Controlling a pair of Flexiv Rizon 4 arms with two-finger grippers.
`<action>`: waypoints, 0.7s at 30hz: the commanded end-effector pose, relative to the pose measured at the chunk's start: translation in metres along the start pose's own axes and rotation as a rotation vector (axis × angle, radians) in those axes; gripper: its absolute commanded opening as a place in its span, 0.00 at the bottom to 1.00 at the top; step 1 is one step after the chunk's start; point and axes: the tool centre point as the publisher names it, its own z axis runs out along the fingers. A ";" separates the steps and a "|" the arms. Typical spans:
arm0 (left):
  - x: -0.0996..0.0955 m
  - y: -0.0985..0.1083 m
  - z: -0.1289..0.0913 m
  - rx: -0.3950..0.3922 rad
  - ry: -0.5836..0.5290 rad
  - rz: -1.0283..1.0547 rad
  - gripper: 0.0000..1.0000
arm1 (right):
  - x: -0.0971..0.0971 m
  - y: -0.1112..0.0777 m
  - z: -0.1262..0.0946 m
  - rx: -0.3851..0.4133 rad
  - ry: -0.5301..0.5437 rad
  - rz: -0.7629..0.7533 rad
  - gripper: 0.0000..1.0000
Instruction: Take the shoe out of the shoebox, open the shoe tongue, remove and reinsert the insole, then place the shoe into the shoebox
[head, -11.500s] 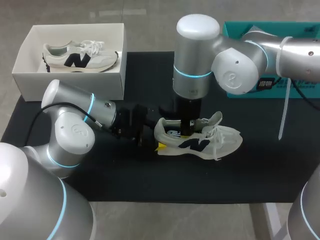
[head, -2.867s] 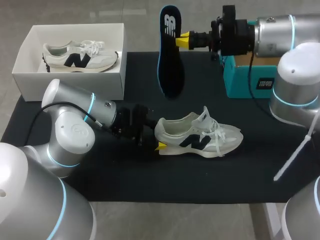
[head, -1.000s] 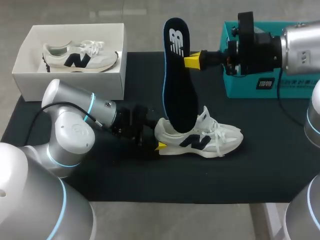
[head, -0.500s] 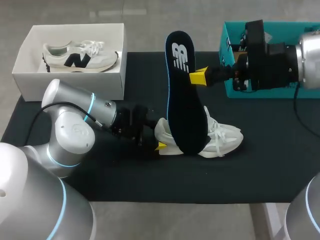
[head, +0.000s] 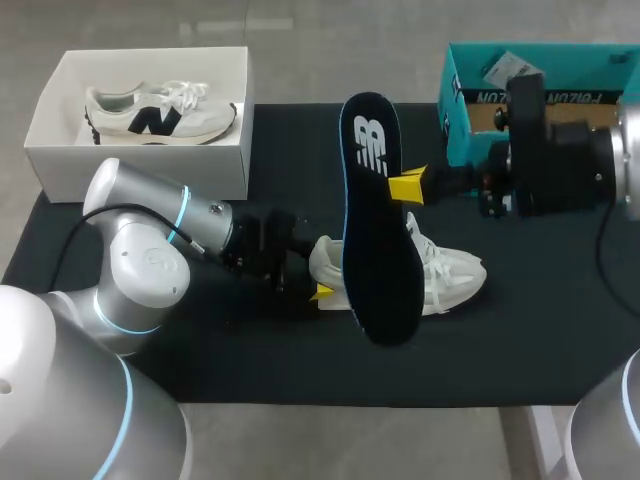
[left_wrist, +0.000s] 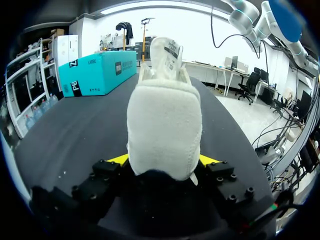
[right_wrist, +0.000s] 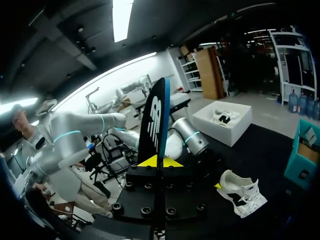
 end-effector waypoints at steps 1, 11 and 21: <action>0.001 -0.001 0.000 -0.002 -0.001 0.000 0.00 | 0.042 -0.007 -0.004 -0.061 -0.171 -0.001 0.00; 0.001 -0.001 0.000 -0.002 -0.001 0.000 0.00 | 0.047 -0.001 -0.006 -0.007 -0.287 -0.004 0.00; 0.001 -0.001 0.000 -0.002 -0.001 0.000 0.00 | 0.041 0.005 -0.005 -0.003 -0.410 0.012 0.00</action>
